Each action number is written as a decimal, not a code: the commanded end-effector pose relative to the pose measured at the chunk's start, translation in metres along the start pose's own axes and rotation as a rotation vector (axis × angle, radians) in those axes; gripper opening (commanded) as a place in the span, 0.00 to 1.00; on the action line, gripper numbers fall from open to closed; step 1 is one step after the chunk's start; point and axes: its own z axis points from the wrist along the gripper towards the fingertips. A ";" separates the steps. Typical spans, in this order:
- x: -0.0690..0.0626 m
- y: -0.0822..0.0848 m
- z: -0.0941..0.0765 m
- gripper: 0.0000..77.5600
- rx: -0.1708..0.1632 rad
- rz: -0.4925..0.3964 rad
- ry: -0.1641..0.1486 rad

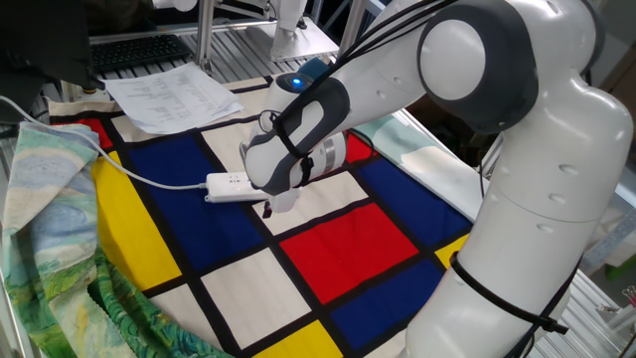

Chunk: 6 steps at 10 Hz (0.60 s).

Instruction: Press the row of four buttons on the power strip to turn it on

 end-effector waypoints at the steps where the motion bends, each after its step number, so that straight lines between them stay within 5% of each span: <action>1: 0.000 0.001 0.000 1.00 -0.002 0.002 0.002; 6: 0.000 0.001 0.003 1.00 -0.004 0.005 0.006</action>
